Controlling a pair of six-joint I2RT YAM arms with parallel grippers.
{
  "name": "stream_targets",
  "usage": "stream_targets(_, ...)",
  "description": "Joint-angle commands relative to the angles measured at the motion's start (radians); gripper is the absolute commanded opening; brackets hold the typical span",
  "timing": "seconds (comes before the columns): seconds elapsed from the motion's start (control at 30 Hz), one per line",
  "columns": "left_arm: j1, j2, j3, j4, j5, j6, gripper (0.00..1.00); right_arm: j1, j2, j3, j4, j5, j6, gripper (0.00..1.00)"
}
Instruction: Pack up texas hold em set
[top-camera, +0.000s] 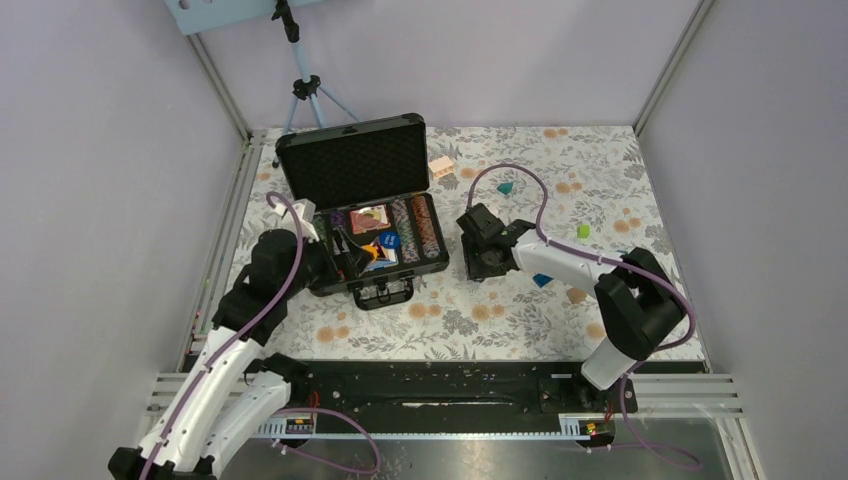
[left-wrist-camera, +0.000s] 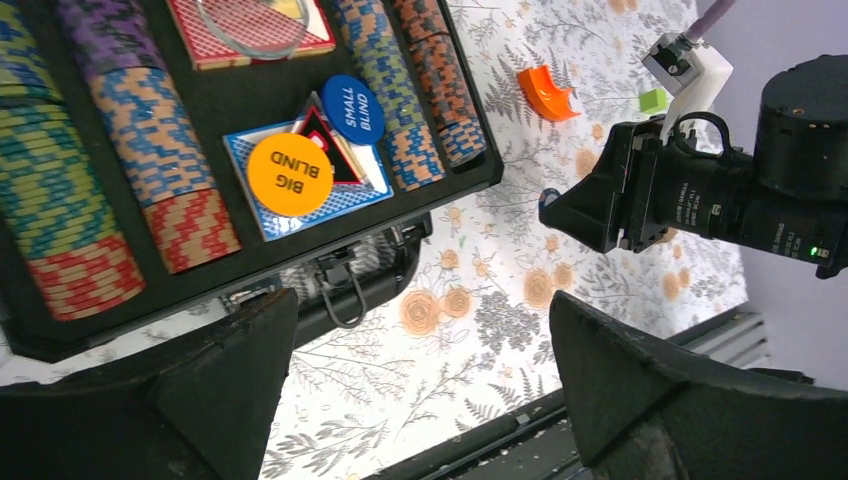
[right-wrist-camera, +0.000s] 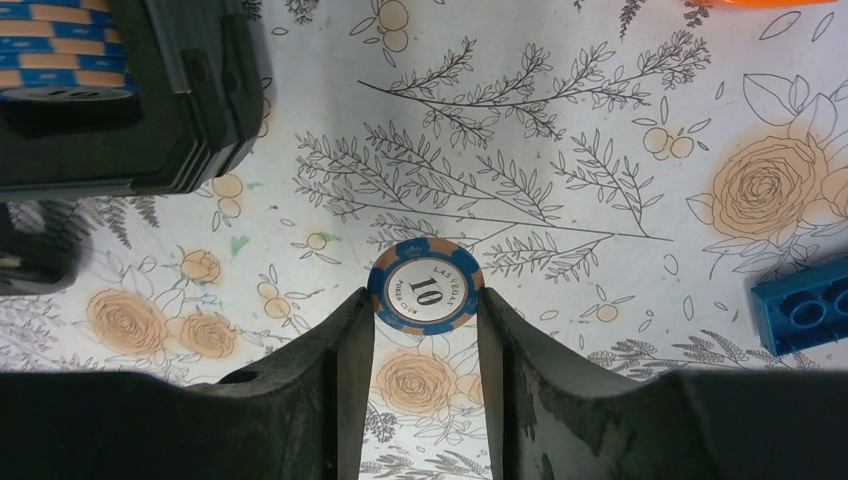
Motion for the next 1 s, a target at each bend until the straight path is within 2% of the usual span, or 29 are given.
stream_targets(0.0,0.005,0.042,-0.027,0.135,0.094,-0.118,0.95,0.006,-0.084,-0.011,-0.019,-0.026,-0.016,0.44)
stream_targets(0.17,0.004,0.153,-0.069,0.267,0.196,-0.257,0.91,0.012,-0.168,-0.016,-0.060,-0.045,-0.053,0.45)
stream_targets(0.3,-0.005,0.247,-0.106,0.431,0.280,-0.351,0.88,0.021,-0.219,0.002,-0.113,-0.073,-0.091,0.45)
stream_targets(0.47,-0.048,0.347,-0.098,0.522,0.314,-0.383,0.88,0.038,-0.279,0.039,-0.179,-0.115,-0.131,0.45)
stream_targets(0.73,-0.151,0.512,-0.107,0.753,0.396,-0.455,0.87,0.076,-0.336,0.102,-0.269,-0.168,-0.199,0.45)
stream_targets(0.97,-0.201,0.608,-0.114,0.875,0.445,-0.516,0.81,0.085,-0.355,0.118,-0.299,-0.171,-0.232,0.45)
